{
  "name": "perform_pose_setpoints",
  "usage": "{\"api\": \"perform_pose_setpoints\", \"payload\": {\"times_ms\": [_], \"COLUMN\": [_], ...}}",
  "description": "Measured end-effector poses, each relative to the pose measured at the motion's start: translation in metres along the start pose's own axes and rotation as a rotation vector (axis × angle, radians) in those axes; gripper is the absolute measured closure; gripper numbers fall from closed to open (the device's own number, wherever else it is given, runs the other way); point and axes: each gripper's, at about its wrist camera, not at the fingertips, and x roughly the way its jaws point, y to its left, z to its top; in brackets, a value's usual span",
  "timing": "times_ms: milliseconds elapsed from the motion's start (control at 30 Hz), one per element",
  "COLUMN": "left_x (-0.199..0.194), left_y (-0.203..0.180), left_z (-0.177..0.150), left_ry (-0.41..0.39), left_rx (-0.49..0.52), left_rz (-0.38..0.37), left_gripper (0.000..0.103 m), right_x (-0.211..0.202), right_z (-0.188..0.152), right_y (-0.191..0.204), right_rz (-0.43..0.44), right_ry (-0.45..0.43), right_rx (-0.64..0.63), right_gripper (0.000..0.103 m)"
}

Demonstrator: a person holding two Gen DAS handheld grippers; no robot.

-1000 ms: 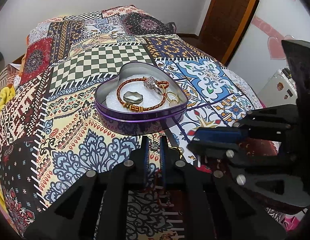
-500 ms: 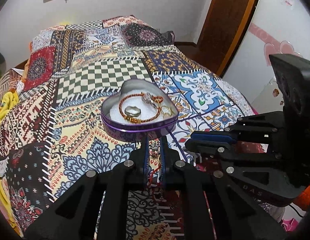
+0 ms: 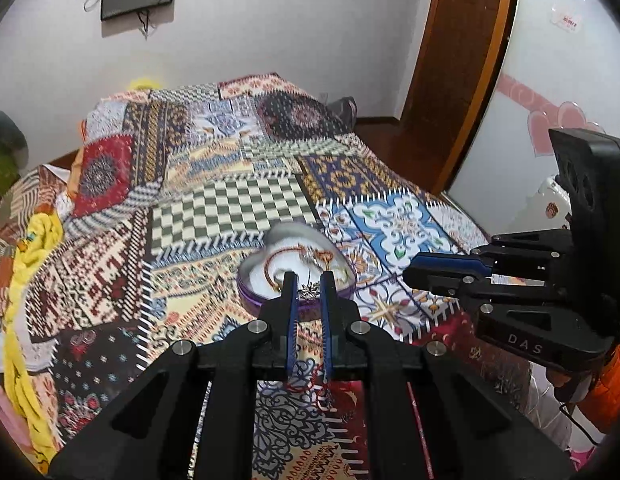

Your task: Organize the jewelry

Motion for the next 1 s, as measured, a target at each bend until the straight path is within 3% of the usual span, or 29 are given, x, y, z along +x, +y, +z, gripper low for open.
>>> {"api": "perform_pose_setpoints", "payload": {"times_ms": [400,1000], "left_x": [-0.011,0.039], "left_y": [0.007,0.035], "left_z": [0.015,0.016], "left_ry": [-0.054,0.025], "left_rx": [0.003,-0.034], "left_rz": [0.022,0.008], "left_gripper": [0.094,0.094], "right_x": [-0.005,0.036], "right_z": [0.022,0.046], "right_y": [0.004,0.006], "right_rz": [0.000,0.007], "right_ry": [-0.055,-0.018], "right_rx": [-0.029,-0.049], "right_gripper": [0.095,0.095]}}
